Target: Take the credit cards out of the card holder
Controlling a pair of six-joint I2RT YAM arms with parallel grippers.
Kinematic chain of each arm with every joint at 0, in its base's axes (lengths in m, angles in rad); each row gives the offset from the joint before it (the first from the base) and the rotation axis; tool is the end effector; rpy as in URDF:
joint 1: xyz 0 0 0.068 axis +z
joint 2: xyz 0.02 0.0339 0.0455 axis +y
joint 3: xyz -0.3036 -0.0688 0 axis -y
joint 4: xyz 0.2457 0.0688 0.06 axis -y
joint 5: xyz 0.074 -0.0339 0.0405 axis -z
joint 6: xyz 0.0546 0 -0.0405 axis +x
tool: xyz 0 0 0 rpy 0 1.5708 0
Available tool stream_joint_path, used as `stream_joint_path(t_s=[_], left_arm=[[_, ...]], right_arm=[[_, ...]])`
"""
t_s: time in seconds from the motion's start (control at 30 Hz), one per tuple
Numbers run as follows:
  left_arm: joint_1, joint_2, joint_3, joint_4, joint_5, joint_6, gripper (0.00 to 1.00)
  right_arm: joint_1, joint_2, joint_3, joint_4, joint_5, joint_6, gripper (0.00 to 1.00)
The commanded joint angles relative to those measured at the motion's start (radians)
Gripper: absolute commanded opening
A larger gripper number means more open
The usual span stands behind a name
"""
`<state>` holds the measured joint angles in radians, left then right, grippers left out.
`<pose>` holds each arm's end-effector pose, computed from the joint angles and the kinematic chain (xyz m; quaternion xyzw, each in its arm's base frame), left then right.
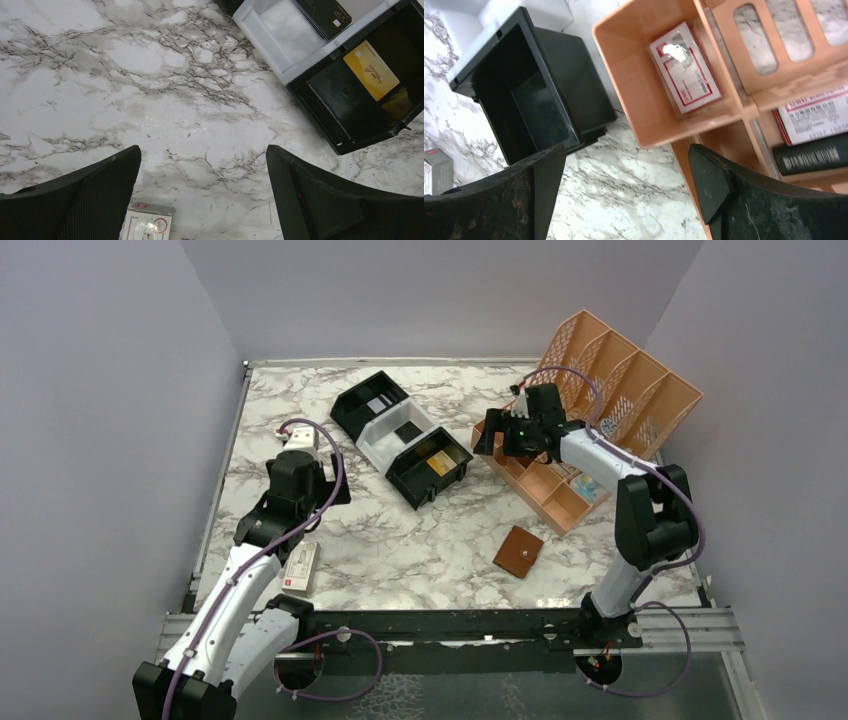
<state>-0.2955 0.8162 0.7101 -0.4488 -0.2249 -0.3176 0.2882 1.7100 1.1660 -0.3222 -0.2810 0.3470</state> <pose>0.1670 -0.0381 0.3013 -0.0642 0.8676 -0.0524 0.4904 0.3651 0.1240 0.2420 -0.0210 0.9304 0.2316 0.2835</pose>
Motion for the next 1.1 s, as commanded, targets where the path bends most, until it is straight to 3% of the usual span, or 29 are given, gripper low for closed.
stream_joint_path(t_s=[0.0, 0.37, 0.63, 0.77, 1.07], left_arm=[[0.007, -0.005, -0.014, 0.026, -0.022, -0.005, 0.99], [0.007, 0.019, -0.012, 0.027, -0.009, -0.002, 0.99], [0.009, 0.038, -0.012, 0.027, 0.005, 0.000, 0.99], [0.009, 0.050, -0.009, 0.027, 0.012, 0.003, 0.99], [0.009, 0.061, -0.006, 0.026, 0.024, 0.005, 0.99]], right_arm=[[0.001, 0.057, 0.079, 0.058, 0.068, 0.030, 0.95], [0.000, 0.257, 0.294, 0.085, 0.318, 0.073, 0.93], [0.000, 0.422, 0.514, 0.015, 0.433, -0.042, 0.93], [0.000, 0.413, 0.559, -0.019, 0.353, -0.127, 0.94], [0.002, 0.245, 0.403, 0.044, 0.052, -0.176, 0.90]])
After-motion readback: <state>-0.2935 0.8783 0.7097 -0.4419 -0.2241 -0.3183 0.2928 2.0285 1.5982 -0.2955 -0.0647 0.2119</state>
